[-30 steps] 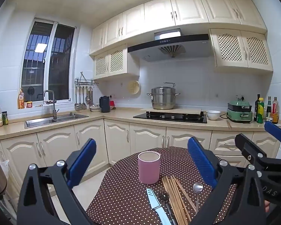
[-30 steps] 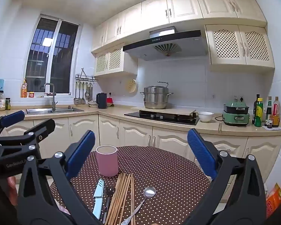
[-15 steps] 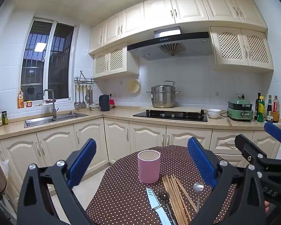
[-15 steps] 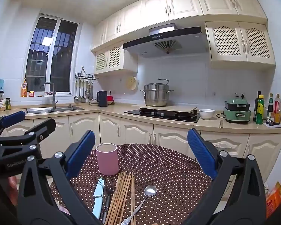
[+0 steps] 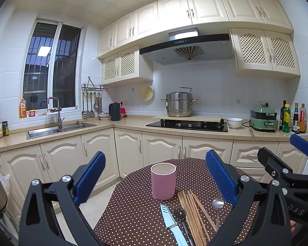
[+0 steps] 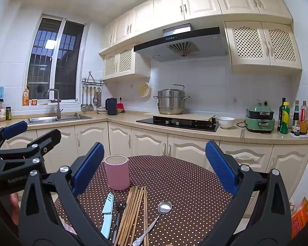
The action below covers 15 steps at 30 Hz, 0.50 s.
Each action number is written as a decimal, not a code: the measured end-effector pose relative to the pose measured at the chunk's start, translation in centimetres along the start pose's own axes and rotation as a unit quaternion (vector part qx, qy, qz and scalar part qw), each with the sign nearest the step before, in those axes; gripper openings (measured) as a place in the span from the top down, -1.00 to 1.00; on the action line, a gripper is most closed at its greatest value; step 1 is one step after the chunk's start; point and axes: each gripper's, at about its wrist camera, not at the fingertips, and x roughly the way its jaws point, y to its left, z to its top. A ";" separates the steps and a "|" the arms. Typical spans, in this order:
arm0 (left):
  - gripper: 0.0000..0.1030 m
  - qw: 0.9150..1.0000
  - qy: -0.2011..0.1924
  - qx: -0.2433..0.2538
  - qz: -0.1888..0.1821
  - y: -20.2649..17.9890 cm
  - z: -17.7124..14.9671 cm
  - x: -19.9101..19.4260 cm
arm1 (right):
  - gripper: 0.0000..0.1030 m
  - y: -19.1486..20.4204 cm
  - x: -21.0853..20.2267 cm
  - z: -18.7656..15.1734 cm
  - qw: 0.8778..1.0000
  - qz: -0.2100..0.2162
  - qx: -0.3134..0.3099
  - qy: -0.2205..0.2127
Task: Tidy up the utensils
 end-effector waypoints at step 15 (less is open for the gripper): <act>-0.87 1.000 0.000 0.001 0.001 0.2 -0.3 0.0 | -0.88 -0.1 0.0 -0.1 1.000 0.000 0.002 0.003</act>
